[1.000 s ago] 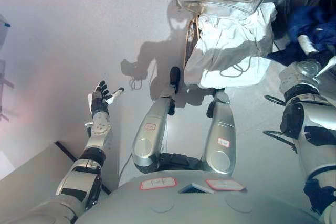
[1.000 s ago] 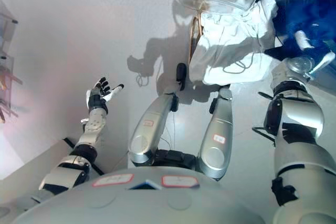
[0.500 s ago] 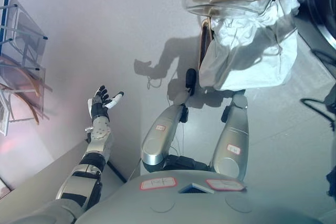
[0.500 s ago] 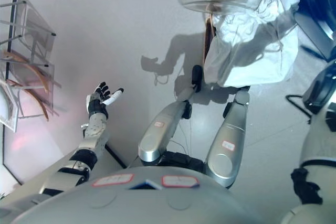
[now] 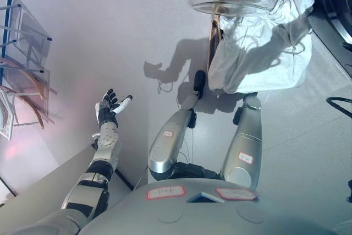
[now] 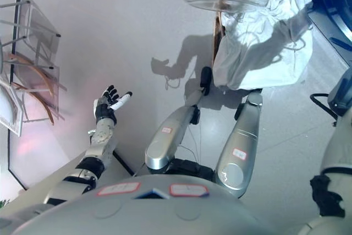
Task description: Put the clothes in the basket into the washing machine.
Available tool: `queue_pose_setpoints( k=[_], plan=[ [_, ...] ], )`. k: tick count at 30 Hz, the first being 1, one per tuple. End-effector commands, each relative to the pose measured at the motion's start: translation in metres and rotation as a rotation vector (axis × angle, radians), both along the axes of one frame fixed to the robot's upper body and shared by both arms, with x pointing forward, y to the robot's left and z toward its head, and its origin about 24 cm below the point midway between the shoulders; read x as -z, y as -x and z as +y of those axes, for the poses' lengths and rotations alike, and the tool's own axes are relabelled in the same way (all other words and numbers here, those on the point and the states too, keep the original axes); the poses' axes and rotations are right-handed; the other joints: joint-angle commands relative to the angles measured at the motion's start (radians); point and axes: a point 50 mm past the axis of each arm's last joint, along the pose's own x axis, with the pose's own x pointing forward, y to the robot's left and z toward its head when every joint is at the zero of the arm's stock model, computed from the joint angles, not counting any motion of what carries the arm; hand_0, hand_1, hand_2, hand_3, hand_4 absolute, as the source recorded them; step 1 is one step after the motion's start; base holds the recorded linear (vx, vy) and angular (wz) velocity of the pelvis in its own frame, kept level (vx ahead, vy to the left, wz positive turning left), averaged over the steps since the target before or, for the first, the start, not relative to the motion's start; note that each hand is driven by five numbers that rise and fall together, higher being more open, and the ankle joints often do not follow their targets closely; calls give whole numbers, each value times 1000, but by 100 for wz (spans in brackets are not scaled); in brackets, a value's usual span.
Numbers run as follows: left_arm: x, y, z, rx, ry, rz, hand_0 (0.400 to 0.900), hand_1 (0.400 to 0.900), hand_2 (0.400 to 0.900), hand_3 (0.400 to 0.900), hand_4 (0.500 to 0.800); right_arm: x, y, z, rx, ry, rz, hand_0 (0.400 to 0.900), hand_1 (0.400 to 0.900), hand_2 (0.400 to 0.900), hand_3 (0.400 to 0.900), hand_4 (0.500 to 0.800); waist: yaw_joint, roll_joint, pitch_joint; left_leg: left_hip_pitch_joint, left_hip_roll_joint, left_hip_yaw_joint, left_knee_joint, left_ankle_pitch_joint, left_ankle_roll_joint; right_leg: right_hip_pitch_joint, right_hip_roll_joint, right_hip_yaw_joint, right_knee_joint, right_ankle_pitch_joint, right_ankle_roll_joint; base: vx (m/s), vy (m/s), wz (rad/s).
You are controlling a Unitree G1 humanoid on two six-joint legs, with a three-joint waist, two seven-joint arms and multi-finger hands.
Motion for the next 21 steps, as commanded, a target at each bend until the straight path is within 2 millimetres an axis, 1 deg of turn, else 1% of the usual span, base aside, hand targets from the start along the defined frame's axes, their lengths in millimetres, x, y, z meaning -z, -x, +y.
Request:
queue_pose_setpoints(
  k=[1, 4, 5, 6, 7, 8, 9, 10, 11, 12, 14, 15, 16, 18, 19, 21],
  plan=[
    [6, 13, 8, -36, -16, 21, 900, 900, 900, 900, 800, -13, 15, -14, 39, 181, 53, 900, 900, 900, 900, 800, 2, 27, -54, 3, -27, -43, -12, 6, -61, 97, 40, -41, -74, 7, -2, -59, 18, -7],
    [7, 14, 7, -22, -21, 36, 900, 900, 900, 900, 800, 19, 12, -13, 7, 139, 140, 900, 900, 900, 900, 800, 3, 21, -52, 11, -25, -42, -2, 0, -55, 115, 42, -44, -79, 7, -4, -23, -5, -2],
    [7, 14, 8, -18, -24, 40, 900, 900, 900, 900, 800, 32, 11, -12, -7, 126, 178, 900, 900, 900, 900, 800, 0, 16, -51, 20, -25, -42, 2, -8, -54, 127, 41, -46, -75, -3, -3, 0, 0, 0],
    [7, 13, 6, -16, -18, 39, 900, 900, 900, 900, 800, 48, 9, -8, -26, 98, 199, 900, 900, 900, 900, 800, -2, 13, -50, 23, -25, -42, 9, -11, -53, 137, 43, -47, -78, -2, -4, 0, 0, 0],
    [8, 12, 5, -10, -15, 44, 900, 900, 900, 900, 800, 74, 10, -5, -51, 73, 277, 900, 900, 900, 900, 800, -4, 5, -49, 29, -25, -44, 18, -16, -51, 150, 44, -48, -80, -1, -6, -21, -42, 3],
    [8, 12, 5, 2, -22, 52, 900, 900, 900, 900, 800, 96, 9, 0, -81, 51, 336, 900, 900, 900, 900, 800, -6, -5, -48, 37, -24, -46, 26, -22, -49, 166, 47, -51, -84, 0, -7, -12, -62, 4],
    [10, 13, 5, 8, -24, 65, 900, 900, 900, 900, 800, 110, 10, 5, -91, 27, 359, 900, 900, 900, 900, 800, -8, -14, -47, 46, -22, -48, 32, -28, -46, 183, 48, -55, -90, 1, -8, -27, -42, 2],
    [10, 13, 5, 8, -26, 65, 900, 900, 900, 900, 800, 111, 10, 5, -91, 25, 359, 900, 900, 900, 900, 800, -7, -14, -46, 44, -21, -49, 33, -22, -46, 184, 50, -56, -96, 12, -8, -12, -70, 5],
    [10, 12, 6, 15, -28, 78, 900, 900, 900, 900, 800, 150, 11, 20, -163, 27, 510, 900, 900, 900, 900, 800, -15, -35, -41, 64, -18, -49, 51, -42, -42, 219, 50, -62, -102, 7, -8, -4, -66, 6],
    [12, 13, 7, 12, -29, 92, 900, 900, 900, 900, 800, 166, 15, 26, -174, 0, 533, 900, 900, 900, 900, 800, -21, -46, -39, 74, -17, -51, 61, -50, -40, 242, 51, -66, -112, 9, -9, 9, -93, 11],
    [15, 15, 10, -4, -25, 119, 900, 900, 900, 900, 800, 205, 23, 43, -242, -7, 645, 900, 900, 900, 900, 800, -34, -76, -35, 94, -10, -49, 82, -66, -40, 286, 55, -76, -134, 16, -10, -8, -64, 4],
    [16, 15, 11, -7, -25, 125, 900, 900, 900, 900, 800, 219, 30, 48, -259, -15, 684, 900, 900, 900, 900, 800, -39, -90, -39, 99, -8, -48, 86, -65, -39, 300, 57, -80, -150, 28, -9, 14, -67, -2],
    [17, 18, 15, -18, -30, 139, 900, 900, 900, 900, 800, 236, 34, 58, -308, 3, 749, 900, 900, 900, 900, 800, -43, -107, -41, 118, -5, -49, 89, -76, -38, 330, 60, -81, -163, 25, -8, 28, -60, -1],
    [22, 25, 18, -39, -21, 176, 900, 900, 900, 900, 800, 275, 54, 78, -404, 16, 892, 900, 900, 900, 900, 800, -57, -149, -59, 158, 2, -49, 83, -85, -40, 382, 67, -86, -199, 37, -5, 60, -49, -2],
    [25, 31, 22, -52, -24, 204, 900, 900, 900, 900, 800, 290, 61, 90, -478, 57, 969, 900, 900, 900, 900, 800, -62, -168, -71, 176, 4, -47, 78, -88, -39, 403, 70, -87, -214, 44, -4, 63, -40, -6],
    [28, 38, 28, -65, -20, 237, 900, 900, 900, 900, 800, 320, 82, 110, -622, 128, 1134, 900, 900, 900, 900, 800, -72, -206, -95, 216, 9, -43, 65, -92, -40, 445, 75, -91, -243, 55, 0, 63, -27, -6]
  ],
)
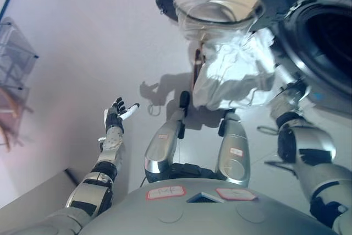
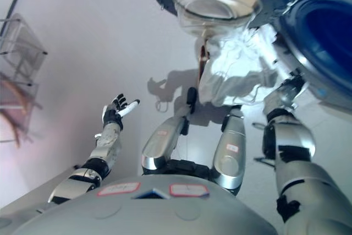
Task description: Put the clothes in the basket into the washing machine.
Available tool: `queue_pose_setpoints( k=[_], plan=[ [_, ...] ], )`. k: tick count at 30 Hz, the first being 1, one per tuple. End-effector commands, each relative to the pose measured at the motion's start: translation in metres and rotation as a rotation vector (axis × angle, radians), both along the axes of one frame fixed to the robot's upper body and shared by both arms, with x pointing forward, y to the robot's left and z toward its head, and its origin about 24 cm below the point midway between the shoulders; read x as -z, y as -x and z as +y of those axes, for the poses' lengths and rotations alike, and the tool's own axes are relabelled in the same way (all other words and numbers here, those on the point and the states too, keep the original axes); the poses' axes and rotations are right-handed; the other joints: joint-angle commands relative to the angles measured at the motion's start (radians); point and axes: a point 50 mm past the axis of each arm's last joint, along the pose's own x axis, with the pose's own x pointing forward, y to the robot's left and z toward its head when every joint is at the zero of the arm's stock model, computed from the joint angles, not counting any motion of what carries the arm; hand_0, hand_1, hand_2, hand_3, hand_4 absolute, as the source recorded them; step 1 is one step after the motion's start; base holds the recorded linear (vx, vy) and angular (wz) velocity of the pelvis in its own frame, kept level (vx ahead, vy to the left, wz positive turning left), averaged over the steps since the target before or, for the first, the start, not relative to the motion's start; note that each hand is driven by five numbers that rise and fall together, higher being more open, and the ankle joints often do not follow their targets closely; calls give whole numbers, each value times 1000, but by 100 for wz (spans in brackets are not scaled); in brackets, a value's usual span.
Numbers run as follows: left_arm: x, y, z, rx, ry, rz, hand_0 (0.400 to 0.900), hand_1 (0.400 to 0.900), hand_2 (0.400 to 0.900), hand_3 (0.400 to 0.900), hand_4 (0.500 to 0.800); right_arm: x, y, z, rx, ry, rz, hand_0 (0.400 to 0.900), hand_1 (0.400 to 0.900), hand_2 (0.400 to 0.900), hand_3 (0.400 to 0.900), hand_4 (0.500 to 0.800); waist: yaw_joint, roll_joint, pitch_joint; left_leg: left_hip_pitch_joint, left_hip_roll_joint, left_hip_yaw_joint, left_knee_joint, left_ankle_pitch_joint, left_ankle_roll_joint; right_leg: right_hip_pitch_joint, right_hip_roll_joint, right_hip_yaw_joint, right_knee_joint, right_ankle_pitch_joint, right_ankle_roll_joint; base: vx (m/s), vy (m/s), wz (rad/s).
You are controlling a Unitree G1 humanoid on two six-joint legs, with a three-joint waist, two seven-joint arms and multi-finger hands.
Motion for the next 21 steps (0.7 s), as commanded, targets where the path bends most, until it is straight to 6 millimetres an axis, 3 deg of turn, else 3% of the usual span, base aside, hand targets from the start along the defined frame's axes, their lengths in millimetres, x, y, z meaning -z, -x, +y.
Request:
queue_pose_setpoints(
  k=[1, 7, 10, 11, 12, 17, 21],
  plan=[
    [3, 19, 34, -54, -79, 76, 900, 900, 900, 900, 800, 25, 28, 9, -324, 202, 209, 900, 900, 900, 900, 800, -11, -100, -98, 12, -42, 3, 25, -26, -7, 141, 27, -23, -126, 53, 33, 57, -5, -5],
    [15, 37, 31, 69, -121, 208, 900, 900, 900, 900, 800, 76, 93, 44, -806, 334, 587, 900, 900, 900, 900, 800, -33, -174, -171, 123, -41, 5, 8, -53, 1, 247, 40, -26, -154, 53, 38, 85, 14, -4],
    [19, 45, 31, 102, -117, 256, 900, 900, 900, 900, 800, 91, 124, 56, -935, 327, 696, 900, 900, 900, 900, 800, -44, -198, -209, 184, -35, 11, -17, -62, 5, 296, 44, -25, -153, 39, 40, 93, 24, -4],
    [19, 45, 31, 102, -118, 256, 900, 900, 900, 900, 800, 91, 124, 56, -935, 327, 696, 900, 900, 900, 900, 800, -44, -198, -209, 184, -35, 11, -17, -62, 5, 297, 44, -25, -153, 39, 40, 97, 26, -7],
    [22, 51, 29, 132, -116, 292, 900, 900, 900, 900, 800, 100, 142, 69, -1046, 322, 756, 900, 900, 900, 900, 800, -50, -209, -232, 216, -31, 18, -29, -71, 7, 322, 46, -22, -149, 29, 42, 105, 24, -7],
    [30, 62, 18, 237, -89, 350, 900, 900, 900, 900, 800, 113, 181, 81, -1028, 162, 833, 900, 900, 900, 900, 800, -64, -219, -272, 281, -32, 28, -21, -106, 18, 384, 45, -13, -146, 11, 42, 113, 33, -9],
    [36, 76, 10, 247, -57, 402, 900, 900, 900, 900, 800, 117, 197, 84, -899, 49, 838, 900, 900, 900, 900, 800, -69, -217, -304, 337, -30, 36, -35, -122, 25, 435, 44, -3, -161, 3, 44, 107, 30, -7]
  ],
)
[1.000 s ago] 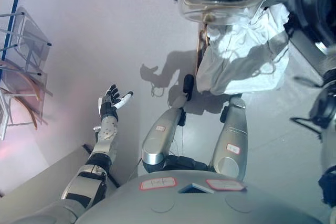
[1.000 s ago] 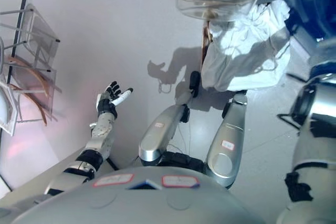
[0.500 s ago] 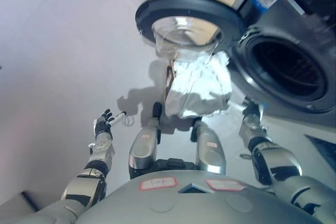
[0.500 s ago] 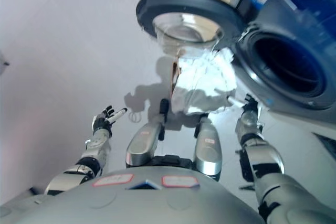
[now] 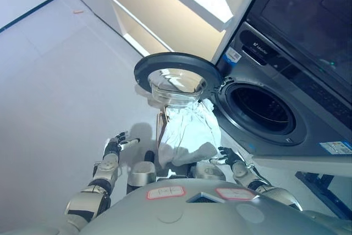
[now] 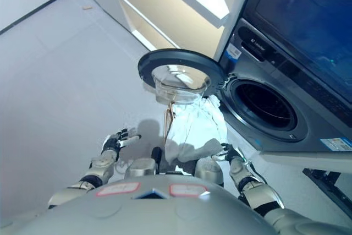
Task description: Put the clothes in the basket into the washing machine.
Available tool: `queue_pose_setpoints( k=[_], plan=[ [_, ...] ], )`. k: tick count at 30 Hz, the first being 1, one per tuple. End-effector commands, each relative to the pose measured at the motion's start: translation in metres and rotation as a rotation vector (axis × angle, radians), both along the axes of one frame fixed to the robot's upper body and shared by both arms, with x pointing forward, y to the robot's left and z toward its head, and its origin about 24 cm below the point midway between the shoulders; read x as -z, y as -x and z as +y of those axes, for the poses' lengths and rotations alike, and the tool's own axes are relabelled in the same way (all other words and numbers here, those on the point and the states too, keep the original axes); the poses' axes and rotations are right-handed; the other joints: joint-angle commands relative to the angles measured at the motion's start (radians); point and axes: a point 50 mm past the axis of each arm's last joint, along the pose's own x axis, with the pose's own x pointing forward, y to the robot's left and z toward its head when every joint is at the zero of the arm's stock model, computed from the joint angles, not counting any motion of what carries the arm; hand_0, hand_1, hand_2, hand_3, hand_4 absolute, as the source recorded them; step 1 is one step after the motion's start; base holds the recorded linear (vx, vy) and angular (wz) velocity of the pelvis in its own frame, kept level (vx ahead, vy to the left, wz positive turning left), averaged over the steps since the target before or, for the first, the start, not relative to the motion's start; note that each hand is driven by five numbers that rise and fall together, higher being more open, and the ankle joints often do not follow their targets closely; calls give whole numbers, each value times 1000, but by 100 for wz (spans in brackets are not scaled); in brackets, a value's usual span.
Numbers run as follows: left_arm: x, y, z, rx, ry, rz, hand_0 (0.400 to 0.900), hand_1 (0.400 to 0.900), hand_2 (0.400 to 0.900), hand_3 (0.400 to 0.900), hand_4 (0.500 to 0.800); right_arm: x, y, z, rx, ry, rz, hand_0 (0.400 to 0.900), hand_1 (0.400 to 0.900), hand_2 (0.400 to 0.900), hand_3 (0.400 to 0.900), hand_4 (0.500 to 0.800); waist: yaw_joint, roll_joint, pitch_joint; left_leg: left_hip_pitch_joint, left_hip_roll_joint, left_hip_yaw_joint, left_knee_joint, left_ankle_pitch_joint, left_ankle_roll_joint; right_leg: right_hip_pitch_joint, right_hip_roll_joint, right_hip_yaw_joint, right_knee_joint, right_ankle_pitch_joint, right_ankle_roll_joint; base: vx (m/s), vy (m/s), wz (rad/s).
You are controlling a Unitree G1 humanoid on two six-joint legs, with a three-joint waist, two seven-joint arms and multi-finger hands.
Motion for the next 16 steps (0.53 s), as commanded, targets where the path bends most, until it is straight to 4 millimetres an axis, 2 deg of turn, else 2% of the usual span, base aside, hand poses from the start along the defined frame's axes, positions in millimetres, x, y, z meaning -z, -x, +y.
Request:
queue_pose_setpoints(
  k=[1, 8, 16],
  plan=[
    [2, 6, 4, 17, -10, 36, 900, 900, 900, 900, 800, 1, 13, -6, 59, 2, 43, 900, 900, 900, 900, 800, -1, 0, -46, -26, -51, -3, 50, -41, 18, -4, 8, -4, 109, -36, 32, 114, 35, -6],
    [3, 15, 6, -1, -12, 56, 900, 900, 900, 900, 800, 2, 11, 0, 41, -20, 31, 900, 900, 900, 900, 800, 1, 3, -54, 1, -49, -4, 45, -48, 19, 20, 8, 4, 100, -40, 32, 14, 6, -1],
    [4, 19, 7, -20, -9, 65, 900, 900, 900, 900, 800, 1, 6, -4, 34, -13, 26, 900, 900, 900, 900, 800, 7, -2, -52, 3, -50, -7, 45, -50, 21, 24, 6, 8, 98, -40, 34, 0, 0, 0]
  ],
)
